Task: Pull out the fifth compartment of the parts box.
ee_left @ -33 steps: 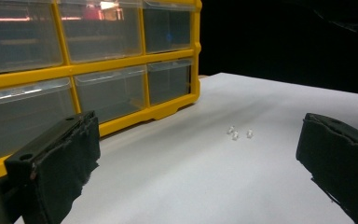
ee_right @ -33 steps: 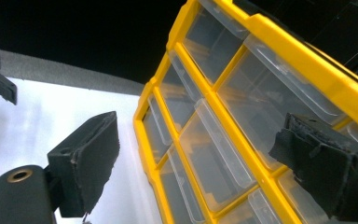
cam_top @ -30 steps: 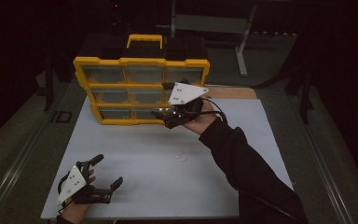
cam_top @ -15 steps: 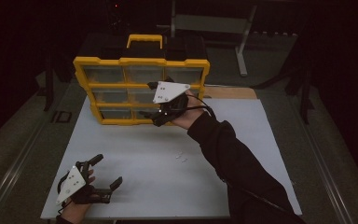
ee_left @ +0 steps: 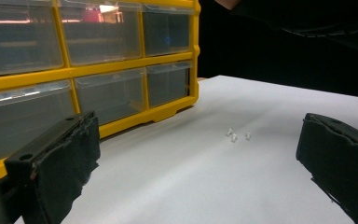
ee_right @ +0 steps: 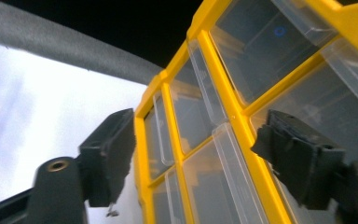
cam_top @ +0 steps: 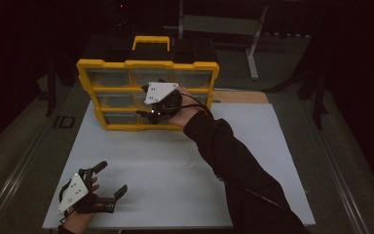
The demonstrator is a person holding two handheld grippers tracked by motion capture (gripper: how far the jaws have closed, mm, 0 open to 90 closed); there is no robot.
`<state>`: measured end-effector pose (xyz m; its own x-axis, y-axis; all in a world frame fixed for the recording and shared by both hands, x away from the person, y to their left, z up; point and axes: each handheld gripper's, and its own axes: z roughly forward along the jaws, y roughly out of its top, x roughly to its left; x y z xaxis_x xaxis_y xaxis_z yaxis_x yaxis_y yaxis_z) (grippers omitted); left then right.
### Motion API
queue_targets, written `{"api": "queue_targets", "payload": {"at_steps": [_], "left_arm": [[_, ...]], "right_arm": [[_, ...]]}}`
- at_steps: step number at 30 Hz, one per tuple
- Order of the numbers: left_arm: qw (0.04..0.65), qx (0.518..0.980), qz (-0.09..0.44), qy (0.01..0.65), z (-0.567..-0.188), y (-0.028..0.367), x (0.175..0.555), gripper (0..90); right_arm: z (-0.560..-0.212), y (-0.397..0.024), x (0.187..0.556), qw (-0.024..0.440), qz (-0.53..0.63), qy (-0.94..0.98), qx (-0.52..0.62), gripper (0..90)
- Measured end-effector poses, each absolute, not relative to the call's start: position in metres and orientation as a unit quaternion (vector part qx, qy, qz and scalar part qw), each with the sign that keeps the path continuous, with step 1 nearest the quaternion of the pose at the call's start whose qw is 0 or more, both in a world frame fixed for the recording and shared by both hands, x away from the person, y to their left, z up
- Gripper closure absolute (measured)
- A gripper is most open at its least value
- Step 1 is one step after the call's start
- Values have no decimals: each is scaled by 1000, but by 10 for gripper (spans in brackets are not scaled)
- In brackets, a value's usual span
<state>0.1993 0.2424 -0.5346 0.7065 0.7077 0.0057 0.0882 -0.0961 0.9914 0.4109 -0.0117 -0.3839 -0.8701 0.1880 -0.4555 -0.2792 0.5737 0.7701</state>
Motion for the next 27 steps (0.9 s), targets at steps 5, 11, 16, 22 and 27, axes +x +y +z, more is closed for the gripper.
{"api": "queue_targets", "payload": {"at_steps": [5,11,16,22,27], "left_arm": [[607,696,255,285,-534,242,199,0],[610,694,253,287,-535,243,199,0],[611,693,252,287,-535,243,199,0],[612,693,252,286,-535,244,198,0],[612,693,251,286,-535,244,198,0]], "right_arm": [[-385,-4,415,256,447,856,-39,332],[-387,3,419,260,426,865,-58,402],[-393,12,424,281,393,872,-79,437],[-396,14,432,292,383,873,-80,469],[-399,14,434,305,375,872,-83,490]]}}
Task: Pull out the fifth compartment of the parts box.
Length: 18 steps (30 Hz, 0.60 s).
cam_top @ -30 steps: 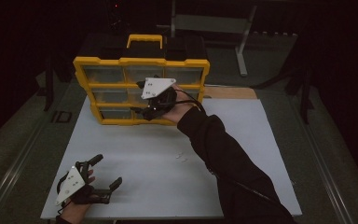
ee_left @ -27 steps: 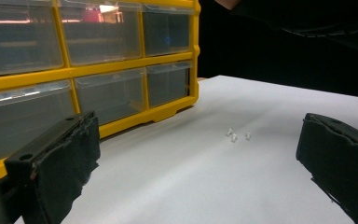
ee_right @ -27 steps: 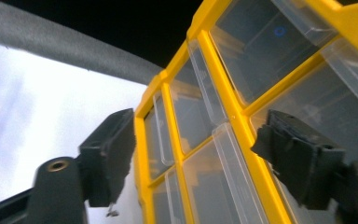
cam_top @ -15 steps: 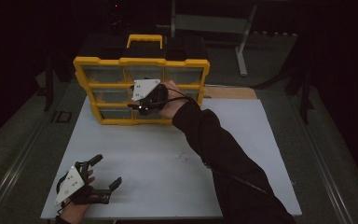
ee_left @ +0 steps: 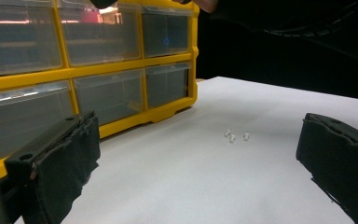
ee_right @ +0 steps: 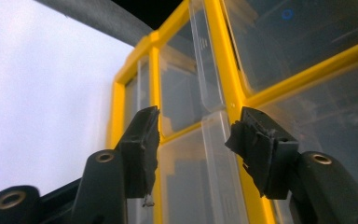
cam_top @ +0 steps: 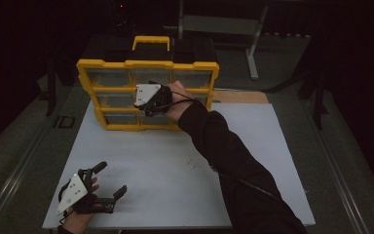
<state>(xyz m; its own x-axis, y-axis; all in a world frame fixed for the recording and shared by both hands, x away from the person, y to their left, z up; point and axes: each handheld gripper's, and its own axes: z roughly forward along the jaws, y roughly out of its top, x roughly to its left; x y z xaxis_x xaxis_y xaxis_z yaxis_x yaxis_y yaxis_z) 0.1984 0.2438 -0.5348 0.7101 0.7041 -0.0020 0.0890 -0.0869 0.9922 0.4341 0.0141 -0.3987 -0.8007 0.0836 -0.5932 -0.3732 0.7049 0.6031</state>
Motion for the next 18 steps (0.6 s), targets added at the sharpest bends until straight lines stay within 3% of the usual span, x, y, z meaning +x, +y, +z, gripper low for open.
{"api": "queue_targets", "payload": {"at_steps": [18], "left_arm": [[613,694,250,284,-535,244,198,0]], "right_arm": [[-410,19,434,365,306,872,-114,549]]}}
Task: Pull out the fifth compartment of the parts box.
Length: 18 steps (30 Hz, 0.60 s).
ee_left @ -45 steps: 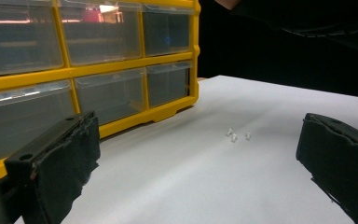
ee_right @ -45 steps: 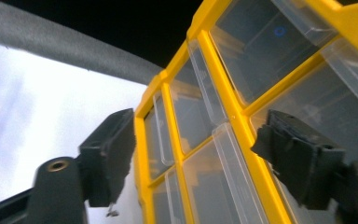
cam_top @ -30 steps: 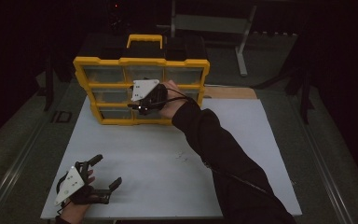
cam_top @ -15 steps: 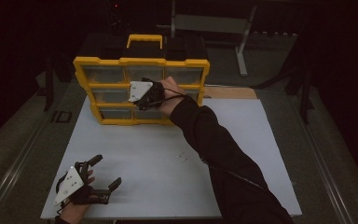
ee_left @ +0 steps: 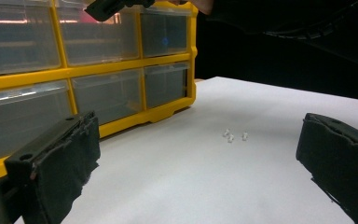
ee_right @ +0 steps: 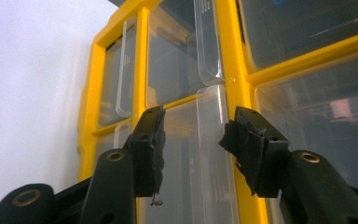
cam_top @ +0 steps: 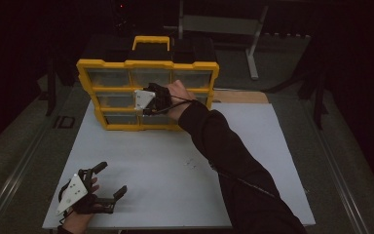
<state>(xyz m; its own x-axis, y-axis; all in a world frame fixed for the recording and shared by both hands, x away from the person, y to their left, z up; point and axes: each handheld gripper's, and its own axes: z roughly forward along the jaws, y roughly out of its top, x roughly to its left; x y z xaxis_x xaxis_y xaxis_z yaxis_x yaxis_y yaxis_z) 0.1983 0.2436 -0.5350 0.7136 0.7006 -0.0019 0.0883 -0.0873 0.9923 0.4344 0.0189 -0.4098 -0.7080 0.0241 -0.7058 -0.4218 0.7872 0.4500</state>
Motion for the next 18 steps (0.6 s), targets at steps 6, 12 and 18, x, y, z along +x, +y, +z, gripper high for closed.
{"api": "queue_targets", "payload": {"at_steps": [6,12,18], "left_arm": [[613,694,250,284,-535,244,198,0],[613,694,249,284,-535,243,198,0],[613,694,250,285,-535,243,198,0]], "right_arm": [[-415,22,430,397,282,863,-131,583],[-418,26,426,426,250,856,-152,614],[-426,32,420,474,220,838,-157,709]]}}
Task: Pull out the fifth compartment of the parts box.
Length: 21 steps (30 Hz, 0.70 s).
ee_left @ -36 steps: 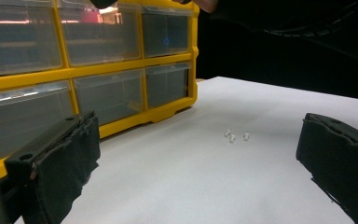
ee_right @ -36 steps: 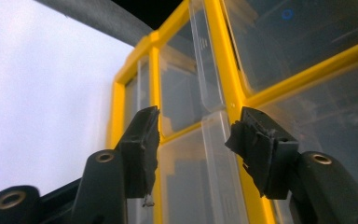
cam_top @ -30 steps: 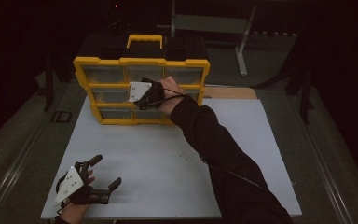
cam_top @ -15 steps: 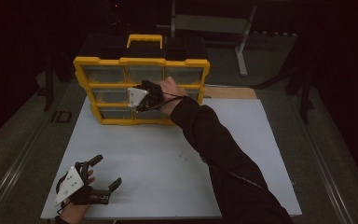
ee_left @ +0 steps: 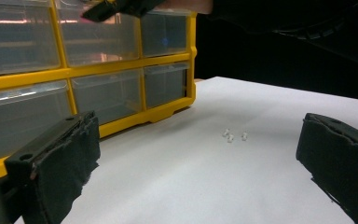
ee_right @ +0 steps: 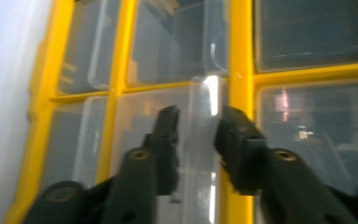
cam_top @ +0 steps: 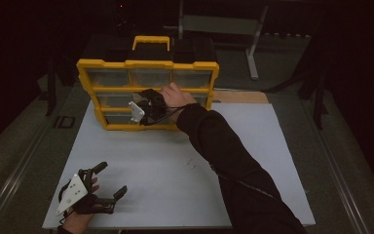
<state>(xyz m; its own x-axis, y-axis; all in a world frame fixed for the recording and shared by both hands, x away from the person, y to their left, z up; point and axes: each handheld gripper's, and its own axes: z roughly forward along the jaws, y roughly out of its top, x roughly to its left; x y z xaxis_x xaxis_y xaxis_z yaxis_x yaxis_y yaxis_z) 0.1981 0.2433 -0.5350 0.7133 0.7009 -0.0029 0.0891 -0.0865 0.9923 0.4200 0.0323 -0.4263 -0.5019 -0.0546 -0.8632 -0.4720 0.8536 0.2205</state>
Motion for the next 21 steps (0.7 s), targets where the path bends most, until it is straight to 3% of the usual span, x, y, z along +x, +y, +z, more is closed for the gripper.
{"api": "queue_targets", "payload": {"at_steps": [3,13,21], "left_arm": [[613,693,249,285,-535,243,198,0],[612,694,249,285,-535,244,199,0],[612,694,249,285,-536,243,199,0]], "right_arm": [[-425,34,420,476,217,839,-153,743],[-413,33,428,420,234,869,-117,753],[-410,31,426,405,238,875,-115,754]]}}
